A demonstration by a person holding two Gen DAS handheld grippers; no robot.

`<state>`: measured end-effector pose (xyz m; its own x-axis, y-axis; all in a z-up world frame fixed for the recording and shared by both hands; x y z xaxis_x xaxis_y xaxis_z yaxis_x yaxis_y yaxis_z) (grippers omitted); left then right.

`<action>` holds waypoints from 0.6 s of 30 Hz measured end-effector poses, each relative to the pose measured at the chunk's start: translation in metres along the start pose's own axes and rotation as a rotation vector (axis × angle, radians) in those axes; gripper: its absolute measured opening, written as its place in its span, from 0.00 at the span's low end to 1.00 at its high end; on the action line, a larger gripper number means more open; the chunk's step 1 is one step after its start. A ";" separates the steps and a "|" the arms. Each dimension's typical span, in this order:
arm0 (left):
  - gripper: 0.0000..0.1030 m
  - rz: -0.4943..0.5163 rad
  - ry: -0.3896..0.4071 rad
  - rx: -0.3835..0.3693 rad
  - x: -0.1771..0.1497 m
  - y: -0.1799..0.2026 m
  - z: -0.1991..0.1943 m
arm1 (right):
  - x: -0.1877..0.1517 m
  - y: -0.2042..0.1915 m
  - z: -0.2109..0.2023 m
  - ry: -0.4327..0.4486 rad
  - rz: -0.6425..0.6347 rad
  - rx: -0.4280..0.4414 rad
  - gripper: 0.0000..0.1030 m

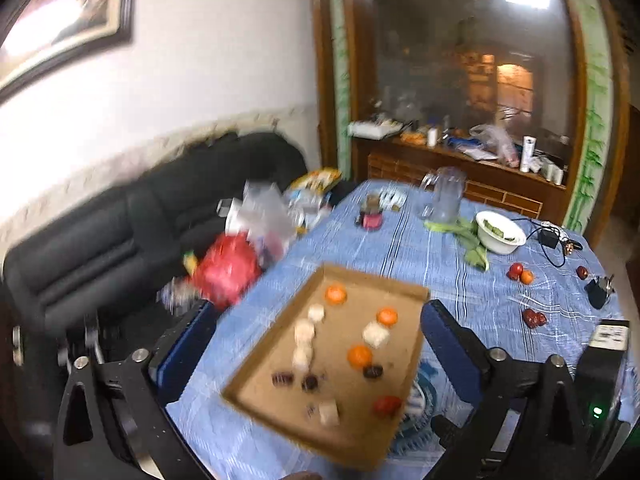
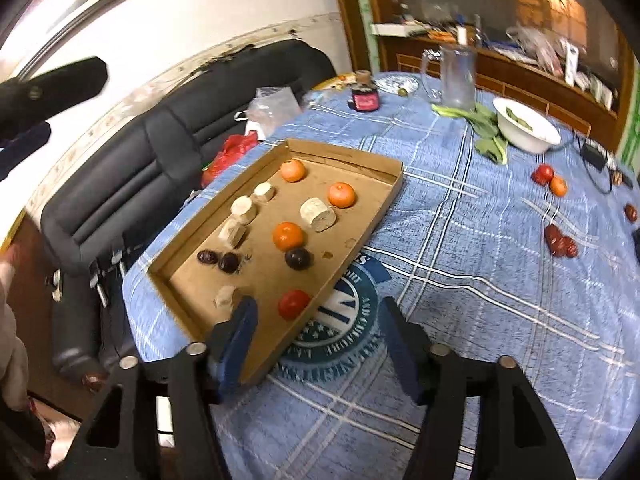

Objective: Organize fruits

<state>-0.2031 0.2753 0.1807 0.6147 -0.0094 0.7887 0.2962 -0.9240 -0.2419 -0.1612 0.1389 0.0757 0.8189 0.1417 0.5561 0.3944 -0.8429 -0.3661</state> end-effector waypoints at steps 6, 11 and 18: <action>1.00 -0.025 -0.161 0.045 -0.057 0.009 0.011 | -0.022 0.021 -0.004 -0.035 -0.005 -0.050 0.81; 1.00 -0.029 -0.260 0.042 -0.095 0.016 0.019 | -0.035 0.024 -0.007 -0.039 -0.038 -0.054 0.82; 1.00 -0.001 -0.317 0.049 -0.116 0.030 0.023 | -0.044 0.017 -0.016 -0.020 -0.087 -0.049 0.82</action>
<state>-0.2485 0.2574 0.0687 0.8091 0.1182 0.5757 0.3269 -0.9045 -0.2738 -0.1973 0.1102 0.0566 0.7906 0.2255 0.5693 0.4441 -0.8513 -0.2794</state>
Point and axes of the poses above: each gripper's, at about its wrist camera, not at the fingertips, and z roughly the way its jaws point, y to its right, x to its top, the point moved 7 cm from there along z, roughly the way its jaws point, and after that the axes turned 15 degrees about z, right-handed, at the moved point
